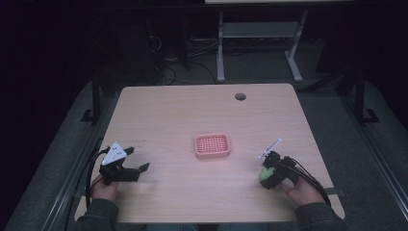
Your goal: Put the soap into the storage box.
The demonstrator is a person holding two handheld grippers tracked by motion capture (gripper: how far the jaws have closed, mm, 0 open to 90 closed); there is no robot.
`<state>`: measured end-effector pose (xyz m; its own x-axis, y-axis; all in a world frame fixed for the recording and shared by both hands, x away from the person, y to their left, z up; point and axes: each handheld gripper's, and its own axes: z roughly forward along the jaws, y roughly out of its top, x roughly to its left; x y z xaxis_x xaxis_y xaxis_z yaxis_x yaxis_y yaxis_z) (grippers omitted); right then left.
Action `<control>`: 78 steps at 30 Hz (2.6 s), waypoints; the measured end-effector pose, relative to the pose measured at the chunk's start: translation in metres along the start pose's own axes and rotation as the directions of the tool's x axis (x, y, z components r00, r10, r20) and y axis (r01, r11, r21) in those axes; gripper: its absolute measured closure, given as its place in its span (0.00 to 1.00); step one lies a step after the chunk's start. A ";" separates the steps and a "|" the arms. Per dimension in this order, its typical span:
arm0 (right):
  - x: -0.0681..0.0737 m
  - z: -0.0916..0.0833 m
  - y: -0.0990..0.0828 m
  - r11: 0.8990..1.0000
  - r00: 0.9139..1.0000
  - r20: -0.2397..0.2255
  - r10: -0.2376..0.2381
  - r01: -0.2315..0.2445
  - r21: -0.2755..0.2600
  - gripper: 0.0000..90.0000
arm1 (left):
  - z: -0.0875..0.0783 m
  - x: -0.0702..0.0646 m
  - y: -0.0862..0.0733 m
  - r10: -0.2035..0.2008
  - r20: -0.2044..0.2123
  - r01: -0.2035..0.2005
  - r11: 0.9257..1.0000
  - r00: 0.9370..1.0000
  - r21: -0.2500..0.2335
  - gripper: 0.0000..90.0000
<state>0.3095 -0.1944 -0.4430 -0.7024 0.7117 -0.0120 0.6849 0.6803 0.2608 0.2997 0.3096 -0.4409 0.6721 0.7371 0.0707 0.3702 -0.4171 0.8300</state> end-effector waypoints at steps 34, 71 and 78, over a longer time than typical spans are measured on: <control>0.003 -0.027 0.031 0.993 0.995 -0.056 -0.087 0.082 -0.082 0.29 | -0.001 0.000 0.000 -0.017 -0.005 0.017 1.000 1.000 -0.025 0.16; 0.007 -0.028 0.110 0.980 0.977 -0.103 -0.188 0.179 -0.090 0.29 | 0.000 0.001 0.001 -0.011 -0.001 0.011 1.000 1.000 -0.022 0.16; 0.010 -0.029 0.124 0.975 0.972 -0.106 -0.208 0.198 -0.100 0.29 | 0.000 0.001 0.001 -0.012 -0.001 0.012 1.000 1.000 -0.027 0.16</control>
<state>0.3819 -0.1076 -0.3825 -0.8459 0.5321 0.0365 0.5098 0.7867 0.3481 0.3010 0.3103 -0.4395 0.6671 0.7425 0.0610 0.3607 -0.3935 0.8456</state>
